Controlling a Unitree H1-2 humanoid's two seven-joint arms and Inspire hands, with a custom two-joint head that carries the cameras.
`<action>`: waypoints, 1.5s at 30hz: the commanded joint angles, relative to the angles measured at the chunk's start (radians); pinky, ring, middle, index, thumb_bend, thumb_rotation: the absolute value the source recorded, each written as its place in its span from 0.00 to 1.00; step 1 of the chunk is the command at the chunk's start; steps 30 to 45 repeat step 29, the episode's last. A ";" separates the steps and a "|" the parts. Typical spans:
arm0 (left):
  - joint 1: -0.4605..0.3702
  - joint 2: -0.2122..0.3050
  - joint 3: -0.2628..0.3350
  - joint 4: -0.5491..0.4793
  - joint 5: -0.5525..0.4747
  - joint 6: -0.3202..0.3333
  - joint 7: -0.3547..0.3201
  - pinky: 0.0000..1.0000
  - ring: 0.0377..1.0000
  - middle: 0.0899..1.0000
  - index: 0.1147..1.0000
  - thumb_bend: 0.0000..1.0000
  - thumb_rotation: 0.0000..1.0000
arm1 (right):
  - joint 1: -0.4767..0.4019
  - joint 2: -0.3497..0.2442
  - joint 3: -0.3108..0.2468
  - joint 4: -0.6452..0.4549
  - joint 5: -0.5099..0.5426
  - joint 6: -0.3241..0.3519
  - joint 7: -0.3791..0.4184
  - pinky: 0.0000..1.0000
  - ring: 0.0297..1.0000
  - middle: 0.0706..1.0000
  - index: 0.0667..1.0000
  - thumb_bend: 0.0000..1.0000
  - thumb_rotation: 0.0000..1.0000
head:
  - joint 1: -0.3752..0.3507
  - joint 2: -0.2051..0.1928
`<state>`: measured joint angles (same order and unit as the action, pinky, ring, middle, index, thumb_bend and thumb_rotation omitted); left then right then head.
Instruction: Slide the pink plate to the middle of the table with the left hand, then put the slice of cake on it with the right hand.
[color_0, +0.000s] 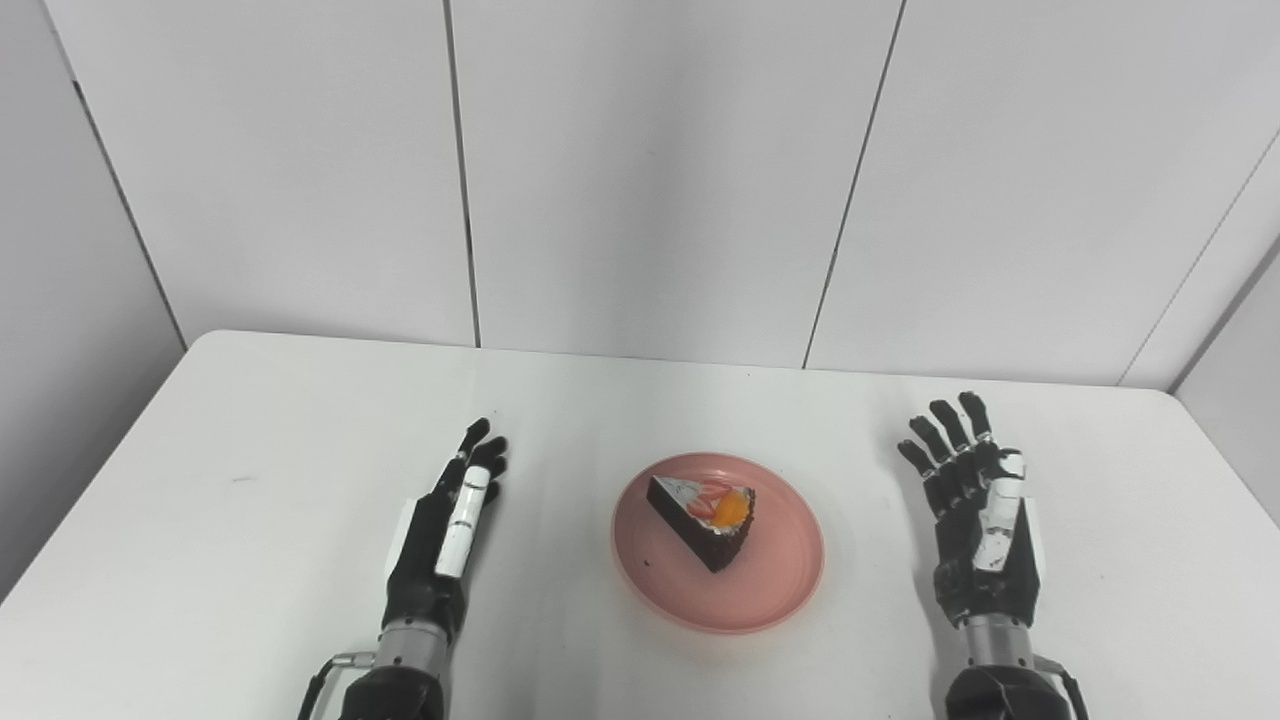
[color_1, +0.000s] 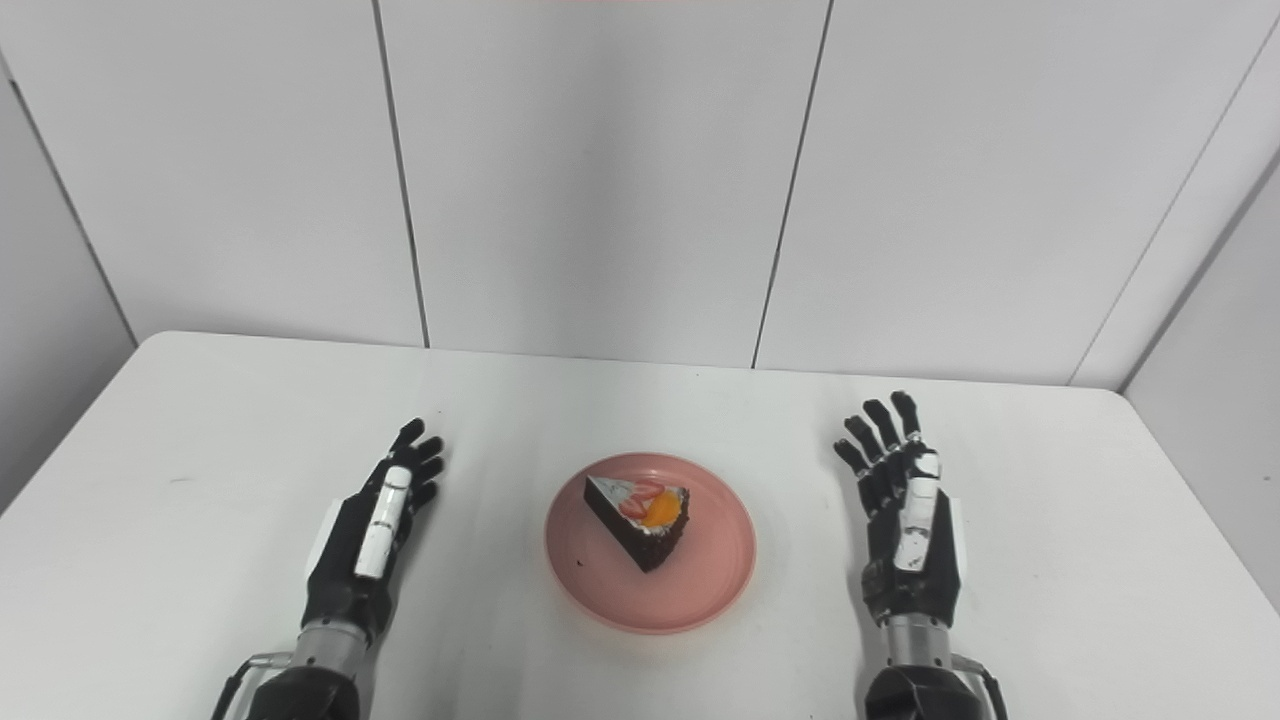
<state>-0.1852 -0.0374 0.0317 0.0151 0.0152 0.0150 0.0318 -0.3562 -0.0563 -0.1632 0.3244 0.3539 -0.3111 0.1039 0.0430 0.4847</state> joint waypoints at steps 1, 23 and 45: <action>-0.014 0.010 -0.008 -0.020 0.024 -0.033 0.011 1.00 1.00 1.00 0.99 0.67 0.94 | 0.058 0.022 0.006 0.001 -0.017 0.023 -0.010 0.92 0.92 0.91 0.91 0.79 0.95 | 0.001 0.000; -0.061 0.057 -0.007 0.116 0.011 -0.201 0.012 1.00 1.00 1.00 1.00 0.64 0.94 | 0.024 0.054 -0.012 -0.016 0.015 0.174 -0.028 0.96 0.98 0.98 0.97 0.83 1.00 | -0.038 0.015; -0.058 0.059 -0.008 0.103 0.000 -0.181 0.005 1.00 1.00 0.99 1.00 0.63 0.93 | 0.020 0.063 -0.048 -0.034 0.134 0.245 0.021 0.96 0.96 0.98 0.97 0.81 1.00 | -0.039 0.019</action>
